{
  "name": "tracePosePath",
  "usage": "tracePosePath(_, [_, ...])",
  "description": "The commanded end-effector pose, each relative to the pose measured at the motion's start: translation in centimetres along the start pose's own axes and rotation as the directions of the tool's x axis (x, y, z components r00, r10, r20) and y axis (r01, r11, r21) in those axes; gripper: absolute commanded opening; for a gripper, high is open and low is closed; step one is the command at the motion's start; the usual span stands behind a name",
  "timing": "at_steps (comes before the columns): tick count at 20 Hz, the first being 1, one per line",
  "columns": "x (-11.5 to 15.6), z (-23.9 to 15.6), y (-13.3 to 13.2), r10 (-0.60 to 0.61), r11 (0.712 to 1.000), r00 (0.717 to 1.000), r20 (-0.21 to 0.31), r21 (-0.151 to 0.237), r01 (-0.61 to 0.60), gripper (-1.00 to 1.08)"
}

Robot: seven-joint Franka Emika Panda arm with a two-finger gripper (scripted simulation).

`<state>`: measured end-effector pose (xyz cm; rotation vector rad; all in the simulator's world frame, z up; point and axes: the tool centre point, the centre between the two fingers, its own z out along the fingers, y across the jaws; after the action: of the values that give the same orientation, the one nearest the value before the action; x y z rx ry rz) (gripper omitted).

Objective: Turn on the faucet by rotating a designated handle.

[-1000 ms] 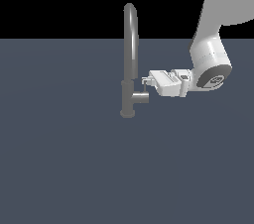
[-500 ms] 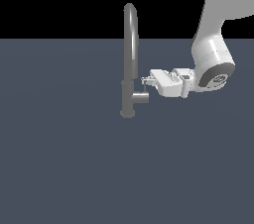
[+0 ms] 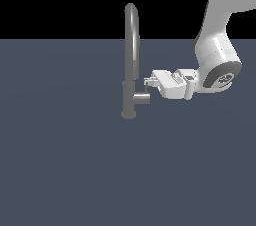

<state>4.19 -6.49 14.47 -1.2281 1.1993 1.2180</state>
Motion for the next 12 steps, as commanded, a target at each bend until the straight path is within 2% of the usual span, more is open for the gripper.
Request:
tracePosePath(1, [0.0,0.0,0.8,0.003,1.000,1.000,0.002,-0.003,-0.003,-1.00])
tracePosePath(9, [0.0,0.0,3.1,0.003,1.000,1.000,0.004,-0.005,-0.003,-1.00])
tracePosePath(12, [-0.1,0.0,2.8,-0.008,1.000,1.000,-0.001,-0.001,0.008,-1.00])
